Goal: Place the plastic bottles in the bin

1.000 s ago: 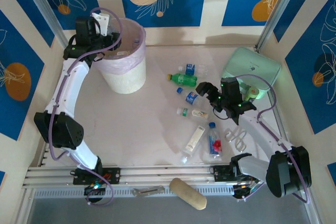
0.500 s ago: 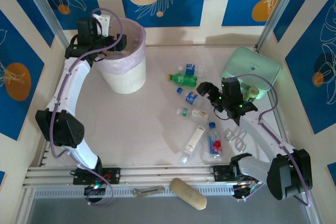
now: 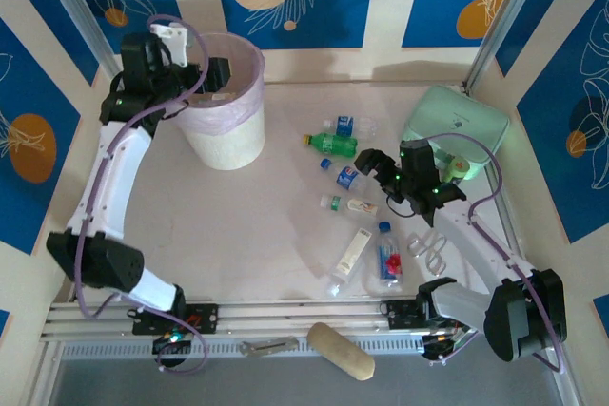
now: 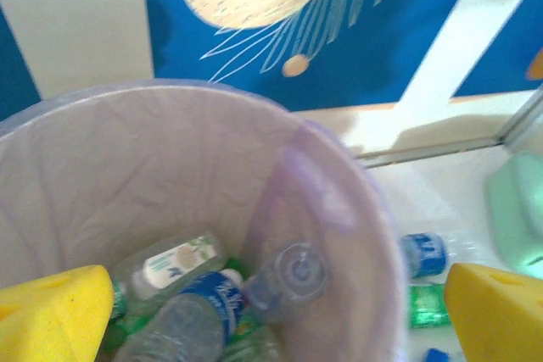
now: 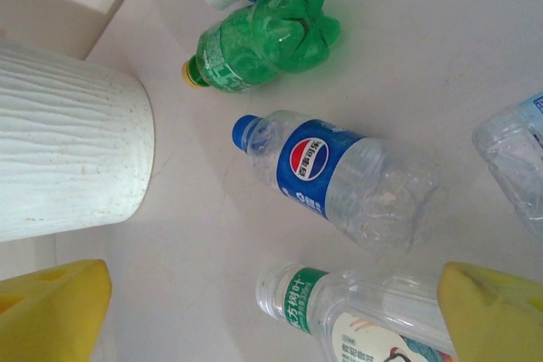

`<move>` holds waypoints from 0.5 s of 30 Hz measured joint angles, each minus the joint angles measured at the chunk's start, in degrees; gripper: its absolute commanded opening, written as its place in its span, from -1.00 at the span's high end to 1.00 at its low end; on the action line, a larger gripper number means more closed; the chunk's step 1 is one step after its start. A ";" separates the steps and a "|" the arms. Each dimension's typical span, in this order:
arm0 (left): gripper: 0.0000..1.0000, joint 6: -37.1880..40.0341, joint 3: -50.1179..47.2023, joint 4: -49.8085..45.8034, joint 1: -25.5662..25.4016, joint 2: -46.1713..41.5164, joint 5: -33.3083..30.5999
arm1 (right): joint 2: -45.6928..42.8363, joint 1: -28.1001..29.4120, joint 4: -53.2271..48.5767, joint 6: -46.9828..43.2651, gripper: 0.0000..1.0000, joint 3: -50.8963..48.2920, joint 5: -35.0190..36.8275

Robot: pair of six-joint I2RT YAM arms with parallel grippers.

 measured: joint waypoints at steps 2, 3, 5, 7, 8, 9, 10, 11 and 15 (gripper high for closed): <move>-0.99 -1.77 -5.55 2.67 -1.99 -4.28 1.36 | 0.48 0.81 -1.79 -0.83 -0.99 1.03 0.81; -0.99 -2.67 -8.74 4.20 -3.37 -6.36 1.79 | 0.63 1.33 -2.82 -1.20 -0.99 1.55 1.31; -0.99 -4.50 -14.97 6.88 -6.54 -9.70 2.67 | 0.83 2.56 -5.44 -1.92 -1.00 2.69 2.51; -0.99 -6.60 -21.20 9.49 -9.97 -11.98 3.15 | 0.87 4.37 -8.66 -2.56 -0.95 4.02 4.09; -0.99 -7.23 -23.74 10.43 -11.45 -12.55 3.28 | 0.87 5.20 -9.84 -2.73 -0.92 4.48 4.52; -0.99 -8.09 -26.38 11.52 -13.09 -12.92 3.50 | 0.90 6.43 -11.56 -2.62 -0.91 5.05 5.33; -0.99 -8.55 -28.85 12.52 -14.60 -13.07 3.63 | 0.92 7.63 -12.98 -2.47 -0.90 5.42 5.92; -0.99 -8.87 -30.73 13.22 -15.67 -13.09 3.80 | 0.96 9.07 -14.60 -2.16 -0.89 5.75 6.75; -0.99 -10.23 -38.93 17.31 -18.71 -13.66 4.72 | 1.20 16.79 -21.05 1.38 -0.87 5.97 10.03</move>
